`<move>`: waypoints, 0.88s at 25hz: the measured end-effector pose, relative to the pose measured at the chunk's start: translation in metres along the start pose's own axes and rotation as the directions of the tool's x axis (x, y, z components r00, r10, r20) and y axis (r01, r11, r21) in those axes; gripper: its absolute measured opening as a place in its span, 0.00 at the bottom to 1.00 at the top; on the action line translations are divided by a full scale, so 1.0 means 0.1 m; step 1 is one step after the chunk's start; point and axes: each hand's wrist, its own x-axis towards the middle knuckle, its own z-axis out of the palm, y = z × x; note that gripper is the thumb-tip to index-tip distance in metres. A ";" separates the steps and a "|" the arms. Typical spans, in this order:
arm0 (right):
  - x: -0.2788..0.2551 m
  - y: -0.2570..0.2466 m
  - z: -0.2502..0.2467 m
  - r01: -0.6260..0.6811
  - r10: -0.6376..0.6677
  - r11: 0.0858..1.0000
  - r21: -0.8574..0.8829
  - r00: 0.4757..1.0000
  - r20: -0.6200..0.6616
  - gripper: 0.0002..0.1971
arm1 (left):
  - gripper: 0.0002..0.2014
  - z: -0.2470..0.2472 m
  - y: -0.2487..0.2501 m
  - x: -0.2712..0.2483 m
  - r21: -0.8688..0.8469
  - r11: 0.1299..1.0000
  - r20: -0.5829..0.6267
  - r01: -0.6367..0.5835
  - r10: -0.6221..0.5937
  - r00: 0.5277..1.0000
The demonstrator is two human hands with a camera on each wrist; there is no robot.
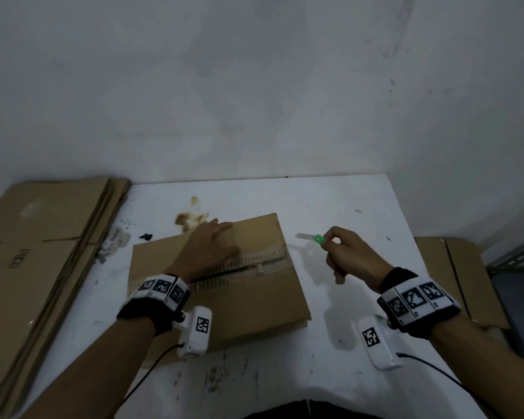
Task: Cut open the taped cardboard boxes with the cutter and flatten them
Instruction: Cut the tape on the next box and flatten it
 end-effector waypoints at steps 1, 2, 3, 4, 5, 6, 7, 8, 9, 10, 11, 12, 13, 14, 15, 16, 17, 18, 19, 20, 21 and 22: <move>-0.07 -0.03 0.13 0.000 0.000 1.000 0.013 1.000 0.007 0.12 | 0.39 -0.03 -0.11 -0.08 0.050 0.998 -0.012 0.027 -0.026 1.000; -0.16 -0.04 0.27 -0.011 0.011 1.000 0.017 0.999 0.033 0.12 | 0.42 -0.05 -0.23 -0.14 0.110 0.992 -0.022 0.054 -0.052 0.998; -0.28 -0.02 0.40 -0.036 0.035 0.999 0.010 0.997 0.069 0.12 | 0.44 -0.09 -0.33 -0.20 0.156 0.984 -0.025 0.079 -0.076 0.997; -0.41 0.01 0.55 -0.064 0.063 0.998 -0.001 0.992 0.109 0.13 | 0.47 -0.12 -0.44 -0.27 0.177 0.979 -0.025 0.105 -0.102 0.994; -0.54 0.04 0.68 -0.090 0.089 0.996 -0.001 0.985 0.146 0.12 | 0.52 -0.17 -0.55 -0.32 0.175 0.976 -0.027 0.126 -0.123 0.992; -0.66 0.08 0.81 -0.111 0.106 0.994 0.014 0.977 0.183 0.12 | 0.58 -0.21 -0.66 -0.39 0.157 0.977 -0.038 0.146 -0.142 0.989; -0.76 0.11 0.91 -0.126 0.114 0.991 0.042 0.970 0.214 0.10 | 0.63 -0.24 -0.74 -0.42 0.142 0.977 -0.048 0.161 -0.156 0.987; -0.81 0.13 1.00 -0.138 0.118 0.988 0.067 0.963 0.243 0.09 | 0.65 -0.26 -0.81 -0.46 0.135 0.974 -0.061 0.180 -0.173 0.983; -0.84 0.12 1.08 -0.148 0.125 0.987 0.068 0.956 0.265 0.08 | 0.65 -0.27 -0.86 -0.51 0.131 0.969 -0.075 0.208 -0.199 0.977; -0.83 0.10 1.12 -0.157 0.137 0.986 0.050 0.952 0.274 0.07 | 0.64 -0.26 -0.89 -0.54 0.120 0.964 -0.082 0.236 -0.227 0.970; -0.82 0.07 1.16 -0.162 0.148 0.986 0.026 0.950 0.275 0.07 | 0.63 -0.25 -0.91 -0.58 0.094 0.961 -0.084 0.259 -0.252 0.964; -0.77 0.05 1.18 -0.162 0.155 0.987 0.005 0.950 0.270 0.08 | 0.64 -0.24 -0.92 -0.59 0.063 0.961 -0.091 0.271 -0.265 0.960; -0.73 0.04 1.19 -0.158 0.155 0.987 -0.009 0.953 0.260 0.08 | 0.66 -0.25 -0.92 -0.60 0.043 0.961 -0.101 0.275 -0.269 0.958; -0.68 0.04 1.19 -0.146 0.147 0.989 -0.020 0.960 0.239 0.09 | 0.68 -0.26 -0.91 -0.62 0.039 0.958 -0.112 0.285 -0.279 0.954; -0.63 0.02 1.17 -0.126 0.129 0.992 -0.030 0.969 0.209 0.09 | 0.68 -0.28 -0.88 -0.63 0.052 0.950 -0.120 0.307 -0.299 0.947; -0.56 0.01 1.15 -0.103 0.108 0.994 -0.034 0.979 0.176 0.08 | 0.67 -0.30 -0.84 -0.67 0.073 0.937 -0.127 0.342 -0.331 0.935; -0.49 -0.04 1.10 -0.087 0.090 0.996 -0.029 0.986 0.143 0.07 | 0.66 -0.33 -0.80 -0.70 0.100 0.917 -0.130 0.386 -0.373 0.919; -0.41 -0.09 1.04 -0.082 0.083 0.997 -0.014 0.991 0.108 0.06 | 0.63 -0.35 -0.77 -0.73 0.133 0.894 -0.125 0.428 -0.413 0.902; -0.34 -0.16 0.96 -0.086 0.085 0.996 0.013 0.994 0.070 0.05 | 0.61 -0.37 -0.74 -0.76 0.169 0.873 -0.114 0.459 -0.445 0.888; -0.27 -0.21 0.89 -0.095 0.093 0.993 0.066 0.995 0.038 0.05 | 0.59 -0.38 -0.73 -0.79 0.194 0.859 -0.104 0.473 -0.462 0.881; -0.22 -0.26 0.84 -0.107 0.106 0.984 0.142 0.994 0.017 0.05 | 0.58 -0.38 -0.73 -0.83 0.203 0.854 -0.098 0.479 -0.469 0.878; -0.19 -0.28 0.81 -0.118 0.120 0.968 0.222 0.993 0.008 0.06 | 0.58 -0.38 -0.73 -0.87 0.192 0.855 -0.096 0.481 -0.472 0.877</move>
